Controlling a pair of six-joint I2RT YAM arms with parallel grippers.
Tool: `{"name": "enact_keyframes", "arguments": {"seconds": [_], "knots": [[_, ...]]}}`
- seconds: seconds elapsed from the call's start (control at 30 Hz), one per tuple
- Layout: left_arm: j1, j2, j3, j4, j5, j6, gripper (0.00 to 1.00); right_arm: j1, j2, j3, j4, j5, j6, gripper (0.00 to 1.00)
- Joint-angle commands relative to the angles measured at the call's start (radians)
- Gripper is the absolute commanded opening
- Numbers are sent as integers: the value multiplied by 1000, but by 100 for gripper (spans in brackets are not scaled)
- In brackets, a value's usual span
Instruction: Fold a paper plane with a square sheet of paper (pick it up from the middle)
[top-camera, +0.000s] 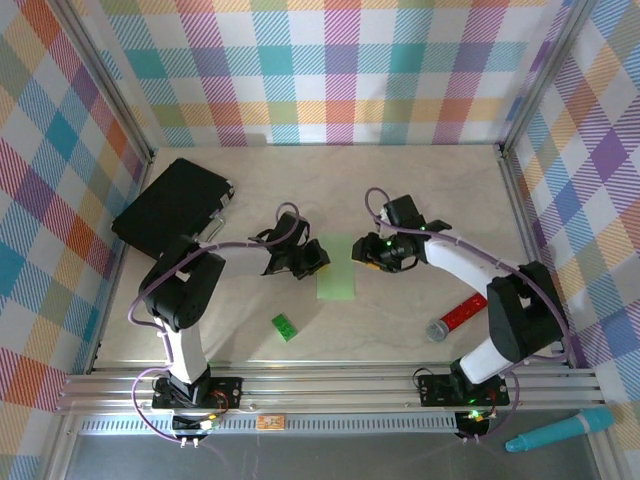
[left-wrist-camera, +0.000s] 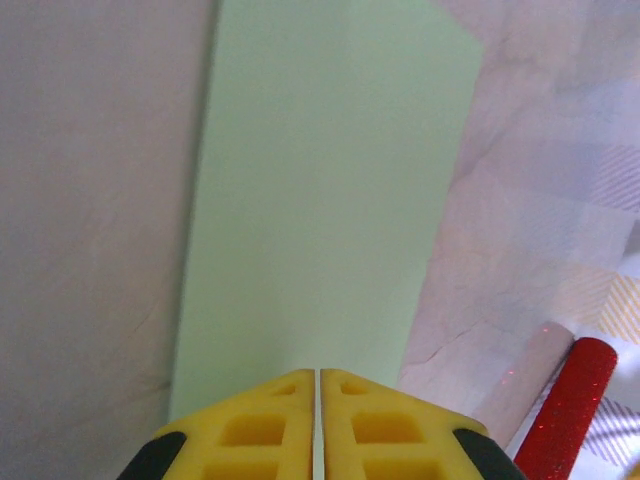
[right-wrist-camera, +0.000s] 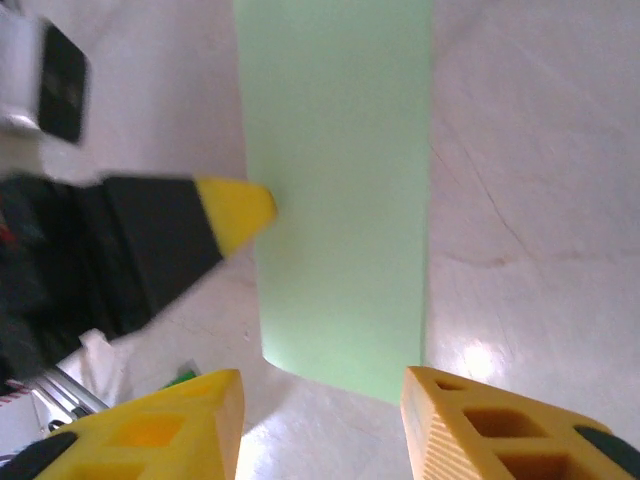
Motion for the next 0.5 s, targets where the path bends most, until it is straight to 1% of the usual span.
{"name": "enact_keyframes", "arguments": {"seconds": [0.0,0.1,0.2,0.37,0.47], "knots": [[25,27,65,-45,40,53,10,-3,-17,-71,55,-66,80,50],[37,44,100,-93,4,47,10,-3,-27,-134,122,-111,136,50],[47,71,118,-110,-10,51,10,-2,-42,-190,185,-124,186,51],[52,121,151,-132,7,55,9,-2,-40,-222,191,-119,221,50],[52,126,138,-126,-14,12,8,-3,-39,-239,208,-123,228,49]]}}
